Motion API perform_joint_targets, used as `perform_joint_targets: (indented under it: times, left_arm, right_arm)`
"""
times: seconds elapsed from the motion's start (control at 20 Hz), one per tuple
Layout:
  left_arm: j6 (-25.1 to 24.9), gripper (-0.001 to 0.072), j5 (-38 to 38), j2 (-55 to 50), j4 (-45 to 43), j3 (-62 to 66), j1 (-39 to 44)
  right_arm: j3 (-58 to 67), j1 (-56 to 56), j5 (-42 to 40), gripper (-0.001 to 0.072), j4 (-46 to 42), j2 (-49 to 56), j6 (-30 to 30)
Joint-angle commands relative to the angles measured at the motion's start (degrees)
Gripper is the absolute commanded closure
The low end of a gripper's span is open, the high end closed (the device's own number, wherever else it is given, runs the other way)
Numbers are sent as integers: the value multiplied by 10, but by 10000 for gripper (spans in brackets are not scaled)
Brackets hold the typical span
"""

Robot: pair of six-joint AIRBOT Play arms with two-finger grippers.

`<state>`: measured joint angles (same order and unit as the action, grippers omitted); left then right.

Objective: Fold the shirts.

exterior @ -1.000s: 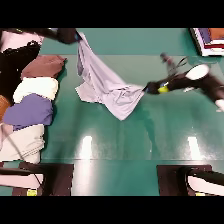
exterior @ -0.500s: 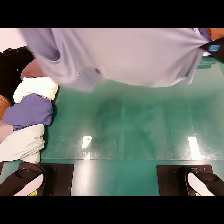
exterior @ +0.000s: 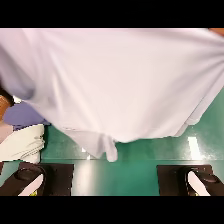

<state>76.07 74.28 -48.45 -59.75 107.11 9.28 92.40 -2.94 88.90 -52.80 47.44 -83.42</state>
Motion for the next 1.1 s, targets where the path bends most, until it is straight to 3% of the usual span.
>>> perform_joint_targets:
  times: [0.0, 0.1, 0.25, 0.3, 0.4, 0.6, 0.75, 0.8, 0.85, 0.9, 1.05]
  left_arm:
    - [17, 687, 35, -1, -3, -165, 0]
    - [16, 686, -34, -1, -10, -311, 0]
    - [18, 686, -259, -1, -61, -497, 0]
    - [29, 686, -340, -10, -84, -534, 0]
    - [50, 686, -426, -56, -108, -546, 0]
    - [50, 686, -499, -170, -108, -499, 0]
    - [57, 685, -493, -251, -105, -449, 0]
    - [73, 682, -486, -270, -105, -435, 0]
    - [86, 471, -480, -283, -105, -423, 0]
    - [97, 285, -471, -289, -106, -412, -1]
    - [94, 262, -375, -282, -106, -366, -26]
  right_arm:
    - [-80, 21, 26, 703, 2, 43, -47]
    - [-147, 60, -21, 703, 0, 99, -33]
    - [-209, 94, -144, 703, 2, 207, 22]
    - [-209, 96, -180, 703, 2, 242, 32]
    - [-179, 96, -230, 703, 2, 313, 36]
    - [-82, 96, -246, 702, 2, 406, 42]
    - [-26, 96, -236, 698, 3, 456, 42]
    - [-12, 96, -232, 574, 8, 468, 42]
    - [2, 96, -228, 344, 8, 478, 42]
    - [16, 93, -222, 299, 8, 483, 42]
    - [36, 72, -189, 299, 5, 463, 45]
